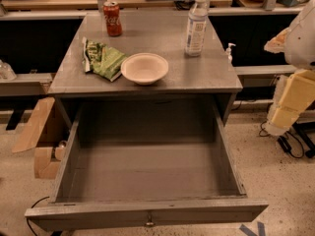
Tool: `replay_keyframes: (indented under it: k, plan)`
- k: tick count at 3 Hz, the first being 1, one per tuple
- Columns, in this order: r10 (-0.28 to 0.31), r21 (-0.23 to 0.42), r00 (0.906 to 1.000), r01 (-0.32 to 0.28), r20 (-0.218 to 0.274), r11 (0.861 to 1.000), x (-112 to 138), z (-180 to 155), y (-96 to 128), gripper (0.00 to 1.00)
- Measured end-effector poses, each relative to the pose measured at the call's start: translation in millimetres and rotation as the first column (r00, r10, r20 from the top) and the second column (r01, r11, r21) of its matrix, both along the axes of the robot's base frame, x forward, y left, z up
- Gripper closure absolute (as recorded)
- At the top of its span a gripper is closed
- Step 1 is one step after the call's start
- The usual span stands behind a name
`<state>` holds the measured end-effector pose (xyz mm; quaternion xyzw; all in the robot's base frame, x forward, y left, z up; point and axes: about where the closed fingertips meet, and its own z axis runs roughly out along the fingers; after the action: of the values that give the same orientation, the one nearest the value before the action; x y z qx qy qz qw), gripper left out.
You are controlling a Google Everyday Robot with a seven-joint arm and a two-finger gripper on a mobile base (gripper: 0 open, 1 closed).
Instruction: Place blue plastic bottle into top drawer
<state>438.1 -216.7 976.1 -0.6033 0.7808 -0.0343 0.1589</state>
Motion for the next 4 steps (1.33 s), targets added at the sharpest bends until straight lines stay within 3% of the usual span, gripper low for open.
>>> replay_keyframes:
  k: [2, 3, 4]
  plan:
    - [-0.015, 0.028, 0.9998, 0.015, 0.012, 1.0, 14, -4, -2, 0.0]
    - [-0.053, 0.108, 0.9963, 0.046, 0.067, 0.993, 54, -11, -14, 0.0]
    - [-0.085, 0.219, 0.9821, 0.046, 0.168, 0.975, 107, -17, -24, 0.0]
